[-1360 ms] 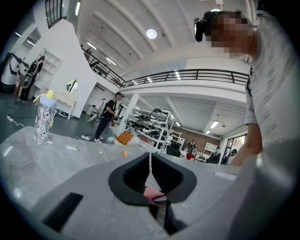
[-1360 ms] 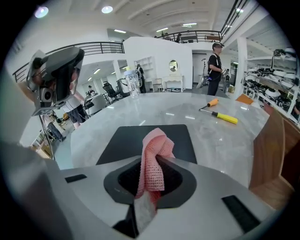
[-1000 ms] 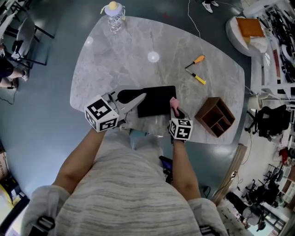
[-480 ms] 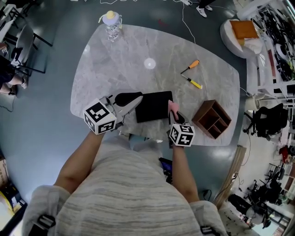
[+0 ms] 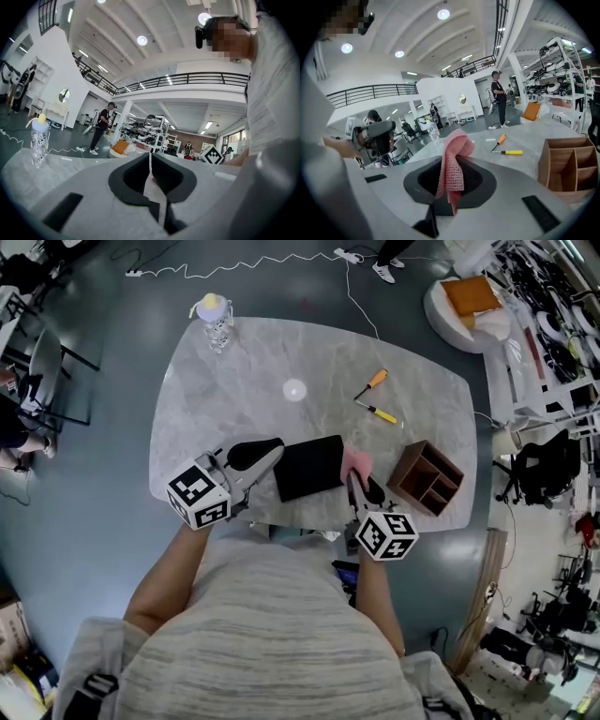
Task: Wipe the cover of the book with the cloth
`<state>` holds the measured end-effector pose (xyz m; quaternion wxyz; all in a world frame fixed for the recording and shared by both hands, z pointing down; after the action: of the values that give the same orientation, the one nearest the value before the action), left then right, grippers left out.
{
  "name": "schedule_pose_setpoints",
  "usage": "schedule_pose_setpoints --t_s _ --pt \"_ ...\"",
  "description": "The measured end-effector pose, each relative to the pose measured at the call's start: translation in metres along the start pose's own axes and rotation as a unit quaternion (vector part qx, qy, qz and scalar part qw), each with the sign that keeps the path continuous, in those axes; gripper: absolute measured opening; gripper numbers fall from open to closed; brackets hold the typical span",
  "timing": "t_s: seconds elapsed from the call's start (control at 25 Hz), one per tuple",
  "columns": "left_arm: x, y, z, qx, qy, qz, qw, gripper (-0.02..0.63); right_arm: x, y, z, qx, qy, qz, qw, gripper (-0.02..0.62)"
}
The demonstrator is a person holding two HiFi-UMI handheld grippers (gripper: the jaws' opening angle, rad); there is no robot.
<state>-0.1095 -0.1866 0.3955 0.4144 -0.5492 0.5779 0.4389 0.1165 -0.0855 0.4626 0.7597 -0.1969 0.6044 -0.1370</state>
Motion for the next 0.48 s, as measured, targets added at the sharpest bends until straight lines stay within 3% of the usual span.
schedule_pose_setpoints --t_s 0.48 --pt "0.013 0.002 0.042 -0.034 -0.013 0.0 0.9994 0.026 0.036 0.058 -0.043 0.063 -0.019 0.08 0.995 0.051"
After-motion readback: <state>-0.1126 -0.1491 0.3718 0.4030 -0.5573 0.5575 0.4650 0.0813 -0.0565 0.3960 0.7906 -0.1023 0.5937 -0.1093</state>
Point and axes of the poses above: the fingertips, and each gripper's own axes: y backward along the fingers, z to its right, x out of its top, the point moved 6 cm from there along y, backward along the fingers, and after that the axes turned 13 degrees about -x, right-handed, at the moved point
